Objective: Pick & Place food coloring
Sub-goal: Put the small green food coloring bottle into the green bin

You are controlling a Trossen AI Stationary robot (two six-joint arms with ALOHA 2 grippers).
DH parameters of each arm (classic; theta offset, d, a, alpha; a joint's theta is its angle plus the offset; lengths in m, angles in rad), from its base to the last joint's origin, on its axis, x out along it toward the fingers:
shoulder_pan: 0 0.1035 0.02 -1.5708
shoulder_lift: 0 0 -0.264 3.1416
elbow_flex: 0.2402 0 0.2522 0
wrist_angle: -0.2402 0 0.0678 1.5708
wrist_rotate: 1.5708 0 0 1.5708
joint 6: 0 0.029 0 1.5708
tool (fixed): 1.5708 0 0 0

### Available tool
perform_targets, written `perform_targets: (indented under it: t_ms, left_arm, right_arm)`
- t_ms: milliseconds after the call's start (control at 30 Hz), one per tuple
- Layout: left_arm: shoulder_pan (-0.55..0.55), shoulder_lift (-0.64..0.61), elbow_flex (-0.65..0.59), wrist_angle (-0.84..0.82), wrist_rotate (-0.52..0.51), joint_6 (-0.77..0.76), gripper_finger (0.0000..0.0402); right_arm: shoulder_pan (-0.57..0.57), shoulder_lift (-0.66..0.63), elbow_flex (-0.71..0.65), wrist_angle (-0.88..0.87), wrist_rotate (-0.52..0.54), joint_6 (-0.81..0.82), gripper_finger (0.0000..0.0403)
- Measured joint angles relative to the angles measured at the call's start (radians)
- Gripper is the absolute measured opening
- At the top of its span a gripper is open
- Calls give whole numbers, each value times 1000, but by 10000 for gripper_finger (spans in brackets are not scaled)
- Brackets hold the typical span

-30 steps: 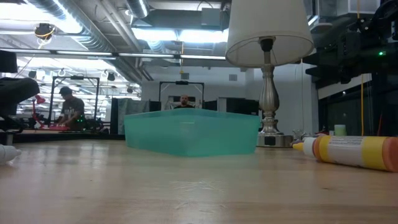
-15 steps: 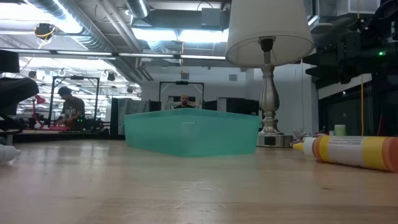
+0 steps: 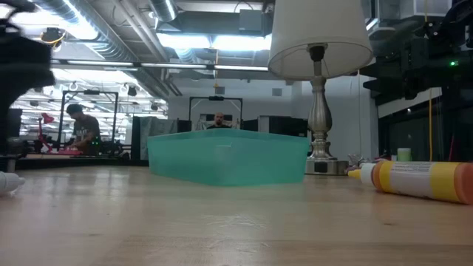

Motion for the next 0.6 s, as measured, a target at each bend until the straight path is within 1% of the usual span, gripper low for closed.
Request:
perform_targets:
  t_ms: [167, 267, 467, 600]
  left_arm:
    - [124, -113, 0, -9, 39, 320, 72]
    - [209, -156, 23, -32, 70, 523, 72]
    - [394, -185, 139, -95, 93, 930, 71]
    - [515, -185, 227, -111, 137, 1144, 70]
  right_arm:
    - [0, 0, 0, 0, 0, 0, 397]
    - [0, 0, 0, 0, 0, 0, 397]
    - [0, 0, 0, 0, 0, 0, 397]
    - [0, 0, 0, 0, 0, 0, 397]
